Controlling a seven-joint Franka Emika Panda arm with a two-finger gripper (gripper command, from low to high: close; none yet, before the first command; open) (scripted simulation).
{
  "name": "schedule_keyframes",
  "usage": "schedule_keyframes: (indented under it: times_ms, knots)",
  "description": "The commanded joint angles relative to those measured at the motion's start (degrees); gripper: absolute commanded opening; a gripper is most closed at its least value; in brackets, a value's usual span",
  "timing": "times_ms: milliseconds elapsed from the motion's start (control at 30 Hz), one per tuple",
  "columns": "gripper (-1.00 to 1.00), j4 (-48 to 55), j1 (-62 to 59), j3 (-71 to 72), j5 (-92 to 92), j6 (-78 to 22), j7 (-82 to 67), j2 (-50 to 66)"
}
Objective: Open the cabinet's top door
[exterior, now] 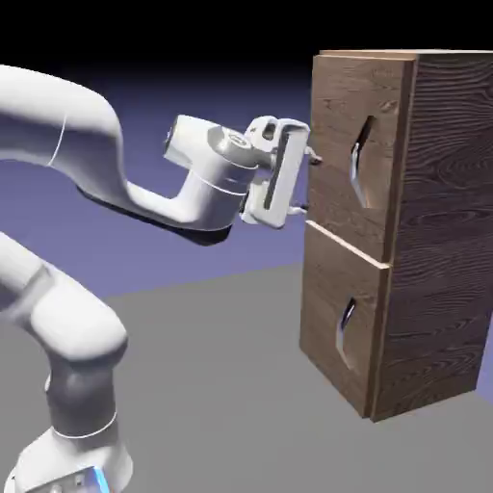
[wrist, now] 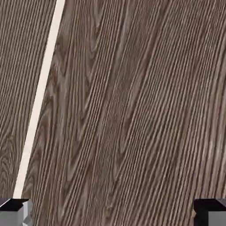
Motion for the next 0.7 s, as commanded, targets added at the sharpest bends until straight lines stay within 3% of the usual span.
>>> schedule_keyframes:
  times_ms: [0,667]
  knots:
    - [0.00,0.32,0.51,-0.55,-2.50,-0.09,-0.61,-0.21]
    - [0.00,6.62,10.76,-11.48,-52.34,-1.89,-12.72,-4.50]
